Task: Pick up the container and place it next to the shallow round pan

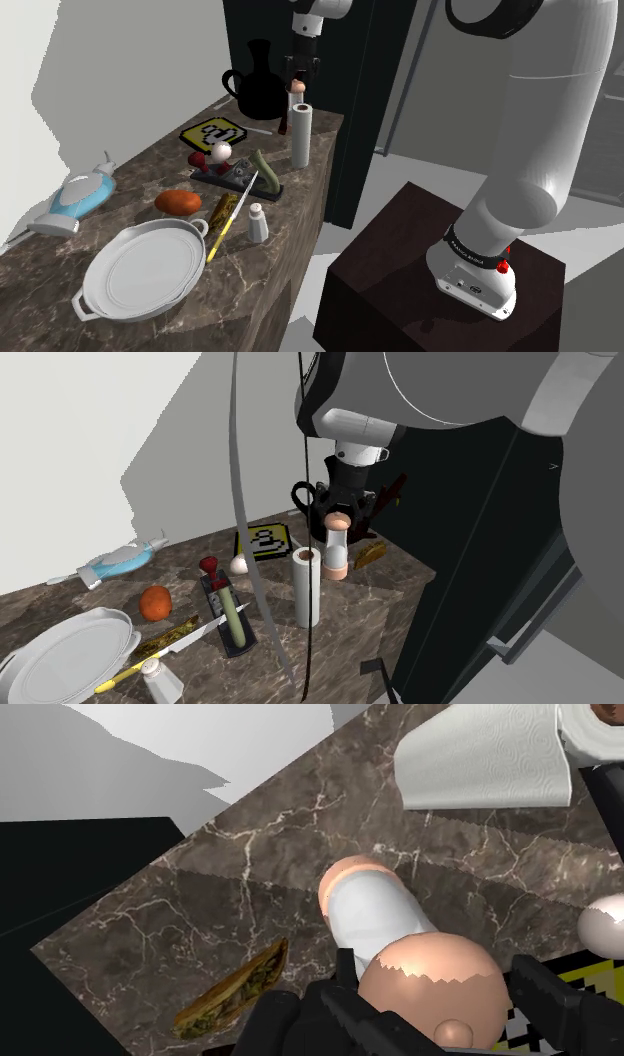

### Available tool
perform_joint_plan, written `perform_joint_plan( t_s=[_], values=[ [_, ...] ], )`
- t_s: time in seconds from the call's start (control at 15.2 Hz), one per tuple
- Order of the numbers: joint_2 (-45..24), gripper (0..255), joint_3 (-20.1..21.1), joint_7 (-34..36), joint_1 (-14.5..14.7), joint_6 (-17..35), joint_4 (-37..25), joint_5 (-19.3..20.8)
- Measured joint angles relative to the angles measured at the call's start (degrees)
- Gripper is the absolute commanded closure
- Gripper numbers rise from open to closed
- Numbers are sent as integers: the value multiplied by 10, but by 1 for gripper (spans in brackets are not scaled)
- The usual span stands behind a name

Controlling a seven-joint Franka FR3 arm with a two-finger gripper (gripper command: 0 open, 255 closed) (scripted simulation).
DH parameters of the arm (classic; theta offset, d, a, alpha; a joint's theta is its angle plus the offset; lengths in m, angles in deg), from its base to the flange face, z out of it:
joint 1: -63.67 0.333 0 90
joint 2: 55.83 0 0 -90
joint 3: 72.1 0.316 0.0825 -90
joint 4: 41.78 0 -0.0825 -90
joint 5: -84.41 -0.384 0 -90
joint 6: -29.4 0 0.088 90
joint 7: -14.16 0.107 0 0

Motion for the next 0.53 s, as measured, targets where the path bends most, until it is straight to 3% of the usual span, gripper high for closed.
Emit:
perform_joint_plan(
  t_s=[0.53],
  values=[
    [8, 255, -1, 10, -1, -56, -49, 4]
  ],
)
